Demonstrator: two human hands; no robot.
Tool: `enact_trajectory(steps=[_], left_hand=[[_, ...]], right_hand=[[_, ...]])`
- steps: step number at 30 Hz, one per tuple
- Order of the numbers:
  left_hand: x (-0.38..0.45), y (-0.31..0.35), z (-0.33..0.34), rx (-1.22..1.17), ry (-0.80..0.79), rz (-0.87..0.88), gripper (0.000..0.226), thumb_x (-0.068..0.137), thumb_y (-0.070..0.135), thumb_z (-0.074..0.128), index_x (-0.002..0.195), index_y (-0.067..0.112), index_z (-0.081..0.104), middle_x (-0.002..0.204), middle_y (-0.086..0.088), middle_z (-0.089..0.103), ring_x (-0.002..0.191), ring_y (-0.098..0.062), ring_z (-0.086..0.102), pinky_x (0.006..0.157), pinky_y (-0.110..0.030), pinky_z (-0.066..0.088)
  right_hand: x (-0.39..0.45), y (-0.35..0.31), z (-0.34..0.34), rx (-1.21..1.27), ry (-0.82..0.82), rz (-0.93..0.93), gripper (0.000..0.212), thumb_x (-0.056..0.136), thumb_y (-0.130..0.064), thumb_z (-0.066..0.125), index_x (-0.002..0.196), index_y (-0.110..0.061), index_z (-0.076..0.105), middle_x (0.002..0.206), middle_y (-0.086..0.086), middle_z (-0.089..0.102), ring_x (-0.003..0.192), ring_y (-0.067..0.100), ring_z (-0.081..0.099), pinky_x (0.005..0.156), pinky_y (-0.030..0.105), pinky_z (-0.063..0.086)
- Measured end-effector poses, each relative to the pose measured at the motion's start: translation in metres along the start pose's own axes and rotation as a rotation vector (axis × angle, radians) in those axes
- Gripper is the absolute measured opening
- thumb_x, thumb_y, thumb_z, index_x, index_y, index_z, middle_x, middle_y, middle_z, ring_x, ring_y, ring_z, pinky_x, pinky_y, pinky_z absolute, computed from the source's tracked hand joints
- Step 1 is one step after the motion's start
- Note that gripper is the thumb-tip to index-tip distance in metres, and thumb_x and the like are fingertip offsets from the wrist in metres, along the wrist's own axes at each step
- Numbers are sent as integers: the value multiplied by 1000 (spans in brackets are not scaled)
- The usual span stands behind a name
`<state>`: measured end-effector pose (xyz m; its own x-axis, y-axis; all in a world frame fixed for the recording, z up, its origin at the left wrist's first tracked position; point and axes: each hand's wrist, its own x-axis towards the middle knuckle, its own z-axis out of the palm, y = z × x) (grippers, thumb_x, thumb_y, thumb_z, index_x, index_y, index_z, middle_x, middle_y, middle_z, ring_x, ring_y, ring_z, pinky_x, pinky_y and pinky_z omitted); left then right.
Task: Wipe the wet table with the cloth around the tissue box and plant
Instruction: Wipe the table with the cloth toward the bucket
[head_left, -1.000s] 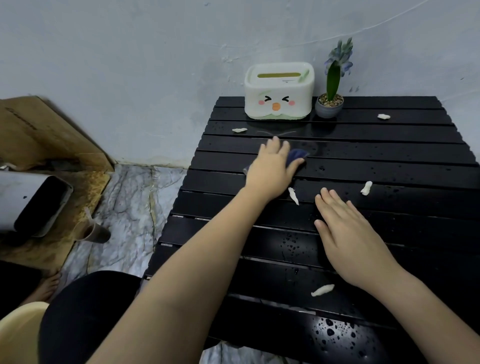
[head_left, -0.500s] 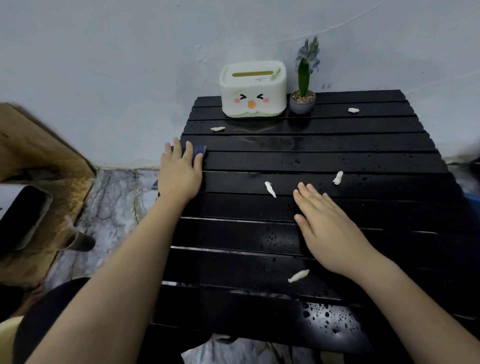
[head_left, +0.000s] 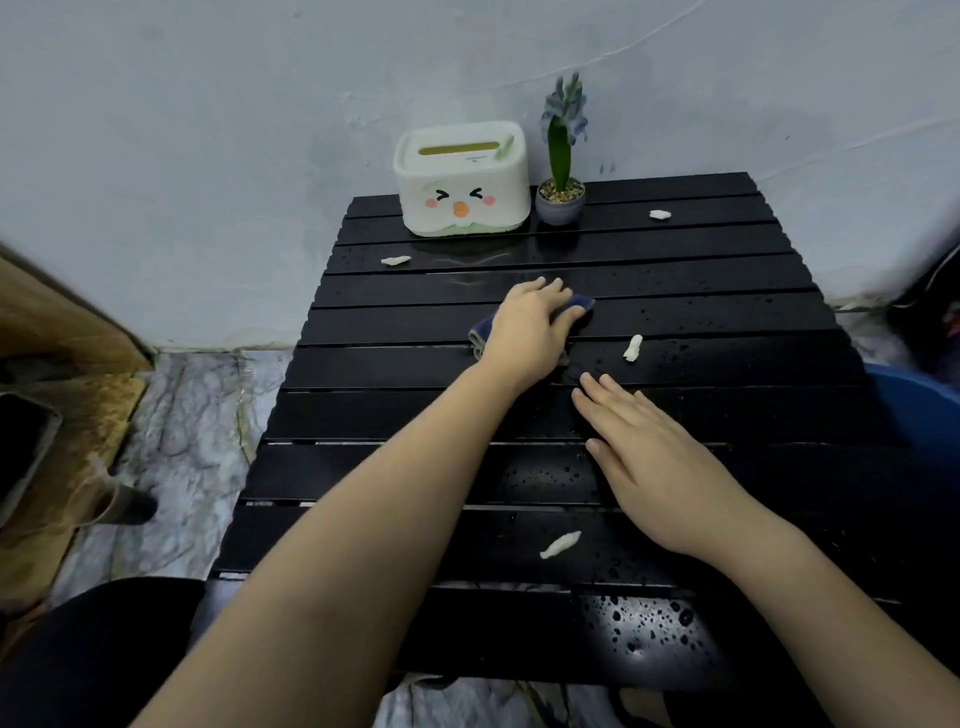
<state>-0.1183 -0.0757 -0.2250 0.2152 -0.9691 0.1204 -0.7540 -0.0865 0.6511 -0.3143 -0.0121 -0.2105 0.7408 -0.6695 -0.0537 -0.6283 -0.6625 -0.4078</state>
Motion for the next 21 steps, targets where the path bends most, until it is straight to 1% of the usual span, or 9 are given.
enact_trajectory(steps=[2,4,7,9,11,13,15,17,21], left_hand=[[3,-1,-5,-143,13,-29,33,97,26,61,126,10,68,129,-8,67,127,-16,55,107,-25,37],[3,-8,-22,-358,36,-111,29,97,25,62,118,9,73,111,-2,74,102,-7,64,90,-24,47],[-8,-24,-56,-600,164,-279,23,96,29,64,104,12,77,92,1,73,81,-5,60,76,-23,46],[-29,-37,-80,-644,237,-322,17,95,29,65,95,16,77,87,-2,72,75,-8,60,73,-23,48],[-55,-49,-104,-454,271,-291,21,96,34,63,95,18,76,91,-2,71,82,-8,61,79,-24,49],[-84,-64,-119,-133,230,-242,34,96,47,58,119,26,71,119,1,68,114,-9,61,99,-30,45],[-110,-77,-119,173,104,-211,56,97,55,49,149,35,41,158,-4,34,150,-19,25,120,-40,25],[-126,-86,-108,351,-9,-169,64,99,57,38,156,33,23,167,-8,3,154,-27,0,125,-47,9],[-122,-76,-80,440,-37,-156,65,104,48,28,156,9,23,166,-14,-6,154,-28,-6,125,-40,1]], right_hand=[[-4,2,0,4,-3,10,52,105,-30,30,155,-22,22,164,-8,12,150,3,0,119,20,-2],[-7,3,-2,14,-8,15,52,105,-30,30,156,-22,20,164,-9,10,150,2,-1,119,20,-2],[-11,4,-4,20,-21,13,52,106,-29,30,156,-22,19,164,-9,8,150,3,-2,119,20,-3],[-11,4,-4,22,-15,13,52,105,-28,31,156,-21,20,164,-7,10,150,4,0,119,21,-2],[-12,3,-3,25,-9,16,52,105,-28,31,155,-20,21,164,-5,11,150,6,1,120,23,-1],[-12,2,-2,24,-7,21,52,105,-27,32,155,-19,21,164,-4,11,151,7,1,120,23,-1],[-13,1,-1,30,1,27,52,105,-27,32,155,-19,21,164,-3,12,151,8,1,120,24,-1],[-15,1,-2,37,5,34,51,106,-27,31,155,-18,22,164,-2,12,151,9,2,120,24,-1],[-25,6,-4,34,12,39,51,106,-27,31,155,-19,22,164,-2,12,151,8,2,119,23,-1]])
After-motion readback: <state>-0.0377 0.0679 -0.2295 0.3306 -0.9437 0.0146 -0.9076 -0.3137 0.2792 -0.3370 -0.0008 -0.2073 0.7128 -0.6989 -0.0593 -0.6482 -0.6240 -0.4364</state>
